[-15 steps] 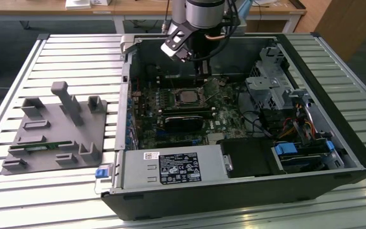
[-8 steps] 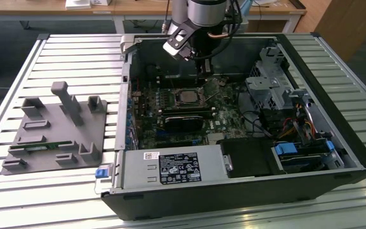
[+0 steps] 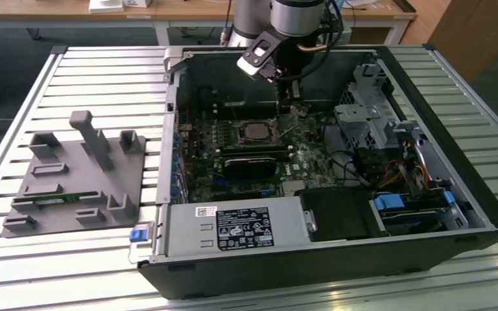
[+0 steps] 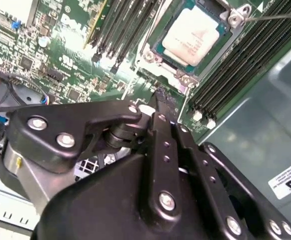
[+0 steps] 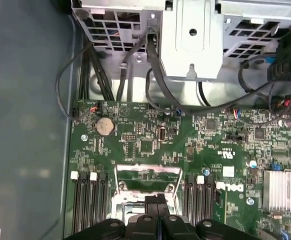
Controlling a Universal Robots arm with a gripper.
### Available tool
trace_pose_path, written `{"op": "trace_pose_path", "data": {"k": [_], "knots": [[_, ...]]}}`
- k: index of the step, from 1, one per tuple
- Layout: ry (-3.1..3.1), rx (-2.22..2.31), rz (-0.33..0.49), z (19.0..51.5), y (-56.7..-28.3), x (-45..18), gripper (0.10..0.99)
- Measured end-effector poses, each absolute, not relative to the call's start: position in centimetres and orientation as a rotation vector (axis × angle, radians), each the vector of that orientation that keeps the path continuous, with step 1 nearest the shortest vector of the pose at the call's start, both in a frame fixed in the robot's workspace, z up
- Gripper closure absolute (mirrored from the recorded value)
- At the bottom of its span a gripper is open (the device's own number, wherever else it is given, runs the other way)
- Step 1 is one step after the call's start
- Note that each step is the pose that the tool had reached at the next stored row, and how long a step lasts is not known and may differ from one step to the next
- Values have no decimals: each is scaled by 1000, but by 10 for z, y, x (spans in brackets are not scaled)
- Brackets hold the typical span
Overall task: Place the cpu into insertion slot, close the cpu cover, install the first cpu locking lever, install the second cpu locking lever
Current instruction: 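Close the cpu cover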
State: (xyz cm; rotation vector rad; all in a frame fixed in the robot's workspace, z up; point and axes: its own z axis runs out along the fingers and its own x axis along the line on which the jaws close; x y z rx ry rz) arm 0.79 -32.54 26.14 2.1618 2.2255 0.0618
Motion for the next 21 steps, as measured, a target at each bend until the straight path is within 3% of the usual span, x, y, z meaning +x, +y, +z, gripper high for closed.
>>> {"op": "trace_pose_path", "data": {"k": [21], "knots": [[2249,2138,59,254,-317,43,980]]}}
